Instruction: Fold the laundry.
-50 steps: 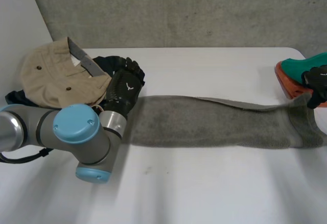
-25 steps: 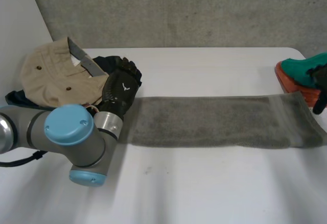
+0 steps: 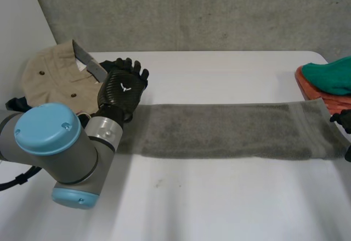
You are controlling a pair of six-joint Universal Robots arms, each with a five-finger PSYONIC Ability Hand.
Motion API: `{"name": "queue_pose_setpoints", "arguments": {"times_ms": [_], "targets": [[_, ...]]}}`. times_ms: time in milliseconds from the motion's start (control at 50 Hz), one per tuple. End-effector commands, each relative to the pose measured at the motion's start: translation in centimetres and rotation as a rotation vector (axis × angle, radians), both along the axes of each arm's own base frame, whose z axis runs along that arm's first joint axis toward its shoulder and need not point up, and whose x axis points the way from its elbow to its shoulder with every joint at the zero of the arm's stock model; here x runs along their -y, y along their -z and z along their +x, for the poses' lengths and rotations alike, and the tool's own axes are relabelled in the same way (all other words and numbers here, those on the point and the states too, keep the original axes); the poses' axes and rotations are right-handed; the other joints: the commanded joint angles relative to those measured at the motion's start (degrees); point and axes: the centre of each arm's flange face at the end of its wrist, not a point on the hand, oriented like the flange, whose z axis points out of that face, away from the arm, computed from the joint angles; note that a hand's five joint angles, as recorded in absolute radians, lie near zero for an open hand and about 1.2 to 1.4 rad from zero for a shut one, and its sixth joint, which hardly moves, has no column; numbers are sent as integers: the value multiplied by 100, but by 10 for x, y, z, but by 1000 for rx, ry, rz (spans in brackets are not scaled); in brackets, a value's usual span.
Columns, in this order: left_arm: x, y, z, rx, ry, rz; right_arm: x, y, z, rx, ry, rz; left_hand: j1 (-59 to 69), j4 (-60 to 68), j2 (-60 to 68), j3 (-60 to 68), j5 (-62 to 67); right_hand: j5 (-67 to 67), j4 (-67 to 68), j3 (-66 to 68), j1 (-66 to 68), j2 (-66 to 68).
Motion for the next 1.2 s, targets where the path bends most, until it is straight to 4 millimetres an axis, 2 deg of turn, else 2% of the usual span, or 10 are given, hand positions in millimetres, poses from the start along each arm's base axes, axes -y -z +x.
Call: {"name": "queue_pose_setpoints", "arguments": {"times_ms": [20,40,200,400,620,700,800,1000,1080,1200], "targets": [[-1,0,-1,2,2,0,13,20,-6,-30,0,3,-67,-136,-159,-194,-256,2695,2726,2741,2765,2818],[-1,0,-1,2,2,-1,17,22,-8,-32,9,-1,-67,-136,-159,-194,-256,5930,5962,5977,6001,6053],[-4,-10,1,-10,1,-20,33,5,-75,-160,297,-109,-67,-136,-159,-194,-256,5963,5995,6010,6033,6086],[-11,-23,7,-23,-1,-42,36,-26,-78,-341,257,-208,-67,-136,-159,-194,-256,5963,5995,6010,6033,6086],[-16,-28,13,-28,-10,-45,-2,-53,132,-204,-271,-429,-67,-136,-159,-194,-256,5963,5995,6010,6033,6086],[-18,-28,16,-27,-16,-43,-50,-57,214,-136,-532,-511,-67,-136,-159,-194,-256,5963,5995,6010,6033,6086],[-20,-27,18,-24,-17,-38,-112,-11,285,-85,-836,-450,-67,-136,-159,-194,-256,5963,5995,6010,6033,6086],[-21,-23,15,-18,-8,-29,-149,35,310,-109,-975,-365,-67,-136,-159,-194,-256,5553,5584,5599,5623,5676],[-18,-27,13,-30,-5,-47,-152,18,306,-71,-948,-378,-67,-136,-159,-194,-256,-641,-609,-595,-571,-518],[-23,-32,-8,-45,50,-68,-113,-39,254,90,-673,-364,-67,-136,-159,-194,-256,-1037,-1005,-990,-967,-914]]}}
